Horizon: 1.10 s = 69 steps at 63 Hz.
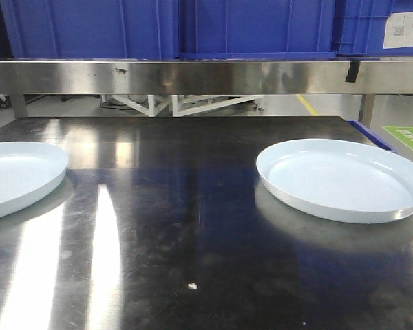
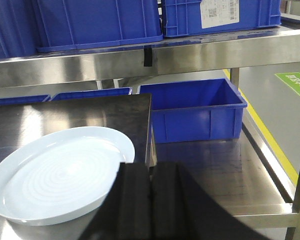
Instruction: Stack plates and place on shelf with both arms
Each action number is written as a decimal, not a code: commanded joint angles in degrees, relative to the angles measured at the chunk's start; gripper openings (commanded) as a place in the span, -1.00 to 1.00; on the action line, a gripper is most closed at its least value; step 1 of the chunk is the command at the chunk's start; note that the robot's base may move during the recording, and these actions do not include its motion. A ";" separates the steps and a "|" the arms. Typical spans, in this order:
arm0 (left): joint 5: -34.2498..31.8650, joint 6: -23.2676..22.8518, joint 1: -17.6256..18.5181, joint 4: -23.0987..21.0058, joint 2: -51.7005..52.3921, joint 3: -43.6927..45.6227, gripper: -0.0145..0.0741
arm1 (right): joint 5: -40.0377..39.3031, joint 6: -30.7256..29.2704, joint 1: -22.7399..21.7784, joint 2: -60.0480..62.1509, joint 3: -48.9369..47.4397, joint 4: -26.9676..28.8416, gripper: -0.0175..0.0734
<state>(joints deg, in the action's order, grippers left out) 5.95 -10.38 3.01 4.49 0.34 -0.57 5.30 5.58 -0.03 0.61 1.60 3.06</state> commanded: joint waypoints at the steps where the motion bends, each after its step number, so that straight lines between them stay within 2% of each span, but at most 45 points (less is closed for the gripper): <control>1: -4.92 -0.23 -0.15 -0.33 0.80 -1.26 -0.47 | -5.30 -0.20 -0.23 1.17 -0.90 -0.43 -0.51; 59: -5.33 -0.23 -0.15 -0.33 0.80 -1.26 -0.47 | -5.30 -0.20 -0.23 1.17 -0.90 -0.43 -0.51; 69: -5.14 -0.23 -0.15 -0.76 -3.11 3.38 -0.47 | -5.30 -0.20 -0.23 1.17 -0.90 -0.43 -0.51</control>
<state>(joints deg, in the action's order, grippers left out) 5.80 -10.38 3.01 4.49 0.05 -0.25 5.30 5.58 -0.03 0.61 1.60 3.06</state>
